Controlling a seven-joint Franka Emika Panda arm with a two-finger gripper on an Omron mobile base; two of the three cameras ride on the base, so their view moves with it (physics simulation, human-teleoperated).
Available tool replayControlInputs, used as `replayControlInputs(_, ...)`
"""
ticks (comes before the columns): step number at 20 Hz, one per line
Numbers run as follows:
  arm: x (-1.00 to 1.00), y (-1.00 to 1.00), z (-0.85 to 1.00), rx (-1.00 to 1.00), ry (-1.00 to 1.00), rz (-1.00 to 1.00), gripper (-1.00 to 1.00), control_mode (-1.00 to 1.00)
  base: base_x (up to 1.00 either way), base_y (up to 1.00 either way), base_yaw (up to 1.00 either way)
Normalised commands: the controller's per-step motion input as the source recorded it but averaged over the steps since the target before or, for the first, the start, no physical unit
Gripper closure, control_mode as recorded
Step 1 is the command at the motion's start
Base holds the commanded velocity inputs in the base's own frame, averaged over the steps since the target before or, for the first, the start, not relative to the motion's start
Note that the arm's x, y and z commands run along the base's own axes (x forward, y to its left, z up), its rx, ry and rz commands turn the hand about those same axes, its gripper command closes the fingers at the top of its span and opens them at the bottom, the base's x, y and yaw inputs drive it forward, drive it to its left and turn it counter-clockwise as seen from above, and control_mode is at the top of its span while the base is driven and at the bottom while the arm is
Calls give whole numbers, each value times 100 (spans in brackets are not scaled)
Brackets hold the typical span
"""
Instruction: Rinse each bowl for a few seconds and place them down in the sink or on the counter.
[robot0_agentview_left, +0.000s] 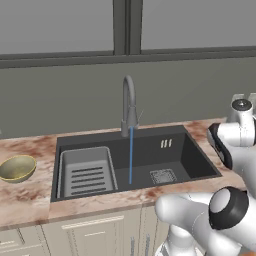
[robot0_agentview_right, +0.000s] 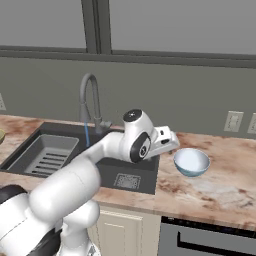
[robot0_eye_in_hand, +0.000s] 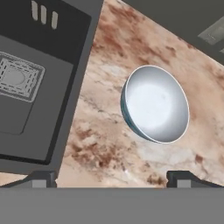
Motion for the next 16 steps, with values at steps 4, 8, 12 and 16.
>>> replayControlInputs(4, 12, -6, -12, 0, 0, 3, -100, -100, 0, 0, 0)
replayControlInputs(8, 14, -4, -13, 0, 0, 3, -100, -100, 0, 0, 0)
replayControlInputs(12, 13, -5, -10, -1, 0, 2, -100, -100, 0, 0, 0)
replayControlInputs(16, 14, -5, -8, 0, -1, 1, -100, -100, 0, 0, 0)
